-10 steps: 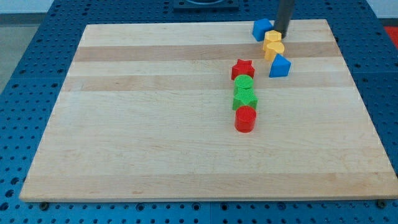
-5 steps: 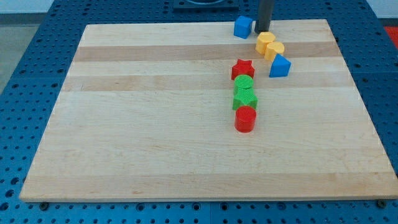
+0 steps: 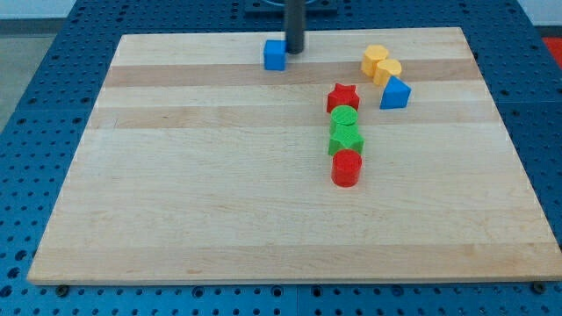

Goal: Move the blue cube towards center left of the board

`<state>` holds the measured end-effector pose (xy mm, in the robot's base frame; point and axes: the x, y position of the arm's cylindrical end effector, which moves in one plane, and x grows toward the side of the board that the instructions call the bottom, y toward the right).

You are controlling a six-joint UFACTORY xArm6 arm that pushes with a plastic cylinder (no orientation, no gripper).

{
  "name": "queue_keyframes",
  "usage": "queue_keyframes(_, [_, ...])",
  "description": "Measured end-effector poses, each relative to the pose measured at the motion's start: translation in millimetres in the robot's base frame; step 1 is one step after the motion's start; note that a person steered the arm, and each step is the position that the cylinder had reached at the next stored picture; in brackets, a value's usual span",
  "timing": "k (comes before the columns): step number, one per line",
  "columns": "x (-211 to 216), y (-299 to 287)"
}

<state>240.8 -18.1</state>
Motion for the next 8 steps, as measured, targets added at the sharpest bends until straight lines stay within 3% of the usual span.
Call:
queue_keyframes(2, [38.9,-73.5])
queue_keyframes(5, [48.1,-75.7])
queue_keyframes(8, [110.3,-111.6])
